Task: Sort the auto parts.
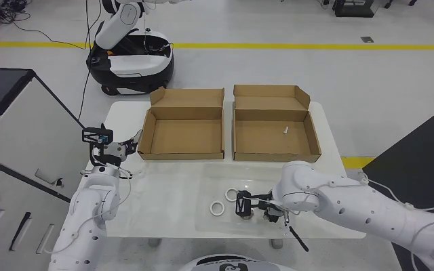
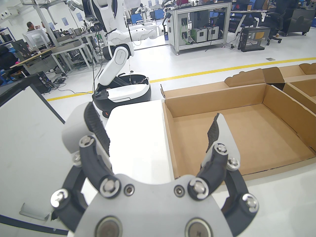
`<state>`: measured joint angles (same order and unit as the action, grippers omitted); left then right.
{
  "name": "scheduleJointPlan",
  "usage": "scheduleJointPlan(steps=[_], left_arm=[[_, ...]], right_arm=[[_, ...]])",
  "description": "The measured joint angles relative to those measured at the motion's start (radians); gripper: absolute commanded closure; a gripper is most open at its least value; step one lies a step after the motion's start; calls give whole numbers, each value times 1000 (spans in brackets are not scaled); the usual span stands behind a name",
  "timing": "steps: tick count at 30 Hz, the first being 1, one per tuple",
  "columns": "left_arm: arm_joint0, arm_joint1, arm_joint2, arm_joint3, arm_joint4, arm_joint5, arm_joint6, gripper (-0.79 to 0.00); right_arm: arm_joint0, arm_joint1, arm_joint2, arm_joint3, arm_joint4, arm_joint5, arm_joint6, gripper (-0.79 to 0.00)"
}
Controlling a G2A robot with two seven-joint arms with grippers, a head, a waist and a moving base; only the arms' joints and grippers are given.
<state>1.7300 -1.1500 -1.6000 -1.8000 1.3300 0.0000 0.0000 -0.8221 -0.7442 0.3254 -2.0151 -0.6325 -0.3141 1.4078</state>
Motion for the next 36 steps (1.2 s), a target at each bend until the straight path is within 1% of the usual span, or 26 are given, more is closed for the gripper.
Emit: scheduleJointPlan(steps=[3, 4, 7, 12, 16, 22, 25, 29, 36], left_arm=[[0, 0, 0, 0, 0, 0, 0, -785], [0, 0, 0, 0, 0, 0, 0, -785], [0, 0, 0, 0, 0, 0, 0, -785], [0, 0, 0, 0, 0, 0, 0, -785], [0, 0, 0, 0, 0, 0, 0, -785], [0, 0, 0, 0, 0, 0, 0, -785], [0, 0, 0, 0, 0, 0, 0, -785], [0, 0, 0, 0, 0, 0, 0, -785], [0, 0, 0, 0, 0, 0, 0, -785]], right_arm=[[-5, -1, 4, 4, 0, -1, -1, -191], [-6, -2, 5, 5, 0, -2, -1, -172], [-11, -4, 8, 9, -2, -6, 1, 0], [-9, -5, 22, 9, 6, -9, 13, 0], [6, 1, 54, -11, 40, -7, 40, 0], [54, 26, 147, -103, 162, 14, 114, 0], [97, 46, 187, -158, 243, 31, 129, 0], [180, 87, 209, -194, 353, 30, 128, 0], [334, 151, 230, -199, 537, 30, 128, 0]])
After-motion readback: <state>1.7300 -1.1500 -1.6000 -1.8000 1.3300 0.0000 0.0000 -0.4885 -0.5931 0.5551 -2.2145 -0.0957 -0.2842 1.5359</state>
